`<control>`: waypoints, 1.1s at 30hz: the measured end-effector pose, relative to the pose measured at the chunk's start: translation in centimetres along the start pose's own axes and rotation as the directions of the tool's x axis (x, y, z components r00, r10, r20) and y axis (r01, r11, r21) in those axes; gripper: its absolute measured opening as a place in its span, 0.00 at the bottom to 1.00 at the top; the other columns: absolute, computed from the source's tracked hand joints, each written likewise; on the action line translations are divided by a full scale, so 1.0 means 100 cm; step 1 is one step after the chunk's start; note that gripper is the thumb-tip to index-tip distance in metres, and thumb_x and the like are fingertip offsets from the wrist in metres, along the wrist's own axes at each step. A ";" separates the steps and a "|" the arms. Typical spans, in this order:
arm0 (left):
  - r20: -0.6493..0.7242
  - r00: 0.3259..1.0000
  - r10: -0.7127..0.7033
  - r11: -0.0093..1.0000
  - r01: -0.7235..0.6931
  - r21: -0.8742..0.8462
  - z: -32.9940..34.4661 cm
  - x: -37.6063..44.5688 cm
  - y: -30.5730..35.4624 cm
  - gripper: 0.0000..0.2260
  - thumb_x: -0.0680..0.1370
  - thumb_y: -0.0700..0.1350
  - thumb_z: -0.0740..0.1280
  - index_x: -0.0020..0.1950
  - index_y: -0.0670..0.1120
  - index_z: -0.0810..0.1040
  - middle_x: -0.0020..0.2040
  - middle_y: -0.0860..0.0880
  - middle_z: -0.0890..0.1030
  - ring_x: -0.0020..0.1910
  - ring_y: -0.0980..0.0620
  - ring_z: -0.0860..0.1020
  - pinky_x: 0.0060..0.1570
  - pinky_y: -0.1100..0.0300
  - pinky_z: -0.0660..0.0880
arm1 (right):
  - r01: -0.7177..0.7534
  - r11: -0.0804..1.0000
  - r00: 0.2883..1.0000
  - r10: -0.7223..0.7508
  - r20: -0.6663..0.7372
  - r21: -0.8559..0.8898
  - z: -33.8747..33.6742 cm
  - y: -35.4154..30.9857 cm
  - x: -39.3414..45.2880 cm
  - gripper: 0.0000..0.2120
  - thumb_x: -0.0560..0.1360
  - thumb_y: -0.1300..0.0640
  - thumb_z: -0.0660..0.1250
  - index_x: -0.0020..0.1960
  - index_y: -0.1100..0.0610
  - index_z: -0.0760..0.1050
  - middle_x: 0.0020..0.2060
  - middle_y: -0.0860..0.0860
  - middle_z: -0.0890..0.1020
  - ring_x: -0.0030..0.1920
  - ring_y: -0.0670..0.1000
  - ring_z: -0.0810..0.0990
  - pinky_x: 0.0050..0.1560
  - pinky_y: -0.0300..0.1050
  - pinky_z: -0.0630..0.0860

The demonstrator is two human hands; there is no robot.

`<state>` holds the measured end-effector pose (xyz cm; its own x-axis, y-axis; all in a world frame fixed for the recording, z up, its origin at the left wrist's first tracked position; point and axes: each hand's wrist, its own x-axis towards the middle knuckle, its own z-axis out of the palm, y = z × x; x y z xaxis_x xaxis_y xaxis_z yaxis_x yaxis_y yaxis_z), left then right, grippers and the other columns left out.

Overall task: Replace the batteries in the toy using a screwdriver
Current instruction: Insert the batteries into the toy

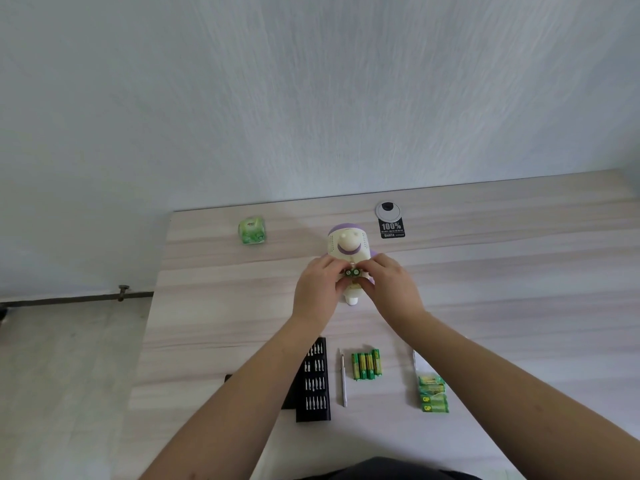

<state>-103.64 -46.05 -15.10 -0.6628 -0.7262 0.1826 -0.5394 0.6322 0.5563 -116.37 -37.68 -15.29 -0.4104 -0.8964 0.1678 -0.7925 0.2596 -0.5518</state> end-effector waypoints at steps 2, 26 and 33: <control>0.005 1.000 -0.021 1.000 0.021 0.001 0.001 -0.002 0.000 0.14 0.73 0.43 0.73 0.58 0.46 0.80 0.49 0.48 0.80 0.50 0.46 0.77 0.44 0.54 0.75 | 0.018 1.000 1.000 -0.018 -0.008 -0.004 -0.001 0.003 -0.004 0.11 0.66 0.65 0.76 0.48 0.60 0.81 0.38 0.56 0.80 0.36 0.59 0.79 0.33 0.45 0.75; 0.036 0.982 0.185 0.967 -0.188 0.172 0.008 -0.040 -0.005 0.14 0.74 0.45 0.69 0.59 0.45 0.78 0.50 0.47 0.80 0.44 0.45 0.79 0.36 0.53 0.78 | -0.269 0.962 0.961 0.271 -0.044 0.053 -0.024 0.007 -0.062 0.15 0.79 0.55 0.62 0.65 0.52 0.74 0.49 0.48 0.78 0.47 0.48 0.77 0.46 0.44 0.75; 0.643 0.765 0.038 0.990 0.058 -0.128 0.029 -0.064 0.031 0.09 0.80 0.49 0.63 0.56 0.49 0.78 0.49 0.51 0.80 0.44 0.51 0.78 0.43 0.56 0.76 | -0.660 0.719 0.733 0.680 -0.023 0.217 -0.037 0.056 -0.136 0.12 0.80 0.54 0.60 0.62 0.50 0.73 0.41 0.45 0.78 0.41 0.47 0.78 0.41 0.46 0.74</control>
<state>-102.56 -38.68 -16.90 -0.8615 -0.3574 -0.3607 -0.5063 0.5493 0.6648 -116.91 -22.71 -17.60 -0.8497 -0.4726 -0.2336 -0.2010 0.7001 -0.6852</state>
